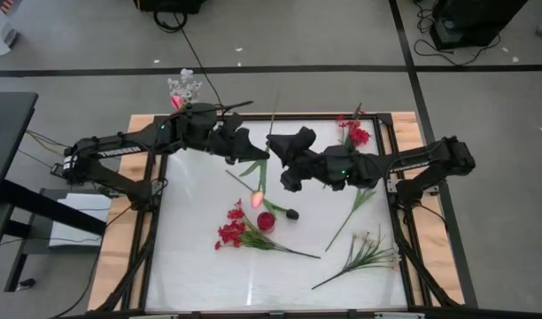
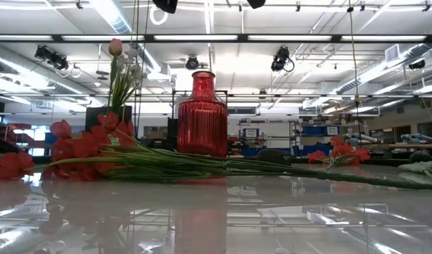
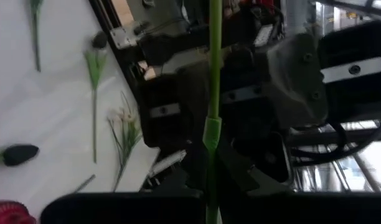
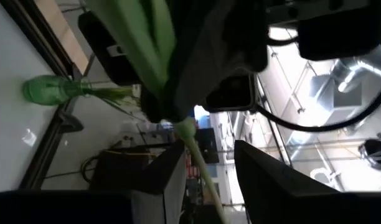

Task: Sort flowers into vase by color
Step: Put the pink flowers into the green flower vase

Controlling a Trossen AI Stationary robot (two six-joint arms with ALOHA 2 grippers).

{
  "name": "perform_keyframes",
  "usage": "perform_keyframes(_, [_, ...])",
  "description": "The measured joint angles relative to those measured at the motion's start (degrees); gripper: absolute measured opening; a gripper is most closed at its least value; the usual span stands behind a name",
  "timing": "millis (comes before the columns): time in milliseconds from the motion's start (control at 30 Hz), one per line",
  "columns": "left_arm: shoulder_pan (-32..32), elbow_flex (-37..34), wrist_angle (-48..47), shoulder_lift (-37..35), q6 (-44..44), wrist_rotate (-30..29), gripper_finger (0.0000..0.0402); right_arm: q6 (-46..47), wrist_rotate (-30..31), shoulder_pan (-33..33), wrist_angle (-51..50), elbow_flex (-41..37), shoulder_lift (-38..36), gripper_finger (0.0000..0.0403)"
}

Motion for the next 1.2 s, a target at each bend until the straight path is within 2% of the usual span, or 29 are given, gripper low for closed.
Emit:
perform_keyframes(133, [0.1, 0.0, 0.1, 0.0, -0.1, 0.5, 0.0018, 0.4, 0.3, -0.3, -0.1, 0.0, 0.0, 0.0119])
perform_keyframes(267, [0.1, 0.0, 0.5, 0.0, 0.8, 0.3, 0.0018, 1.3, 0.3, -0.5, -0.2, 0.0, 0.0, 0.0064])
perform_keyframes(367, [0.1, 0.1, 1.3, 0.0, 5.4, 0.6, 0.0019, 2.5, 0.4, -0.6, -0.4, 0.0, 0.0, 0.0018])
perform_keyframes(467, [0.1, 0.1, 1.3, 0.0, 8.7, 1.0, 0.0028, 2.8, 0.4, -0.7, -0.3, 0.0, 0.0, 0.0013])
perform_keyframes(600, [0.1, 0.1, 1.8, 0.0, 10.5, 0.9, 0.0066, 3.0, 0.5, -0.7, -0.4, 0.0, 0.0, 0.0015])
perform_keyframes(833, [0.1, 0.1, 5.7, 0.0, 12.1, 0.4, 0.0175, 3.7, 3.3, -0.2, -0.1, 0.0, -0.6, 0.0006])
perform_keyframes(967, [0.8, 0.0, 10.0, -0.9, 18.7, 0.5, 0.0208, 14.1, 3.6, 0.0, -2.5, 0.0, -2.1, 0.0006])
perform_keyframes(1067, [1.9, 0.0, 12.3, -2.5, 23.0, -1.0, 0.0206, 24.9, 3.0, 0.0, -6.6, 0.0, -4.0, 0.0006])
perform_keyframes(1200, [3.4, 0.1, 12.2, -4.6, 31.9, -1.8, 0.0195, 37.6, -1.0, 0.0, -10.5, 0.0, -6.6, 0.0006])
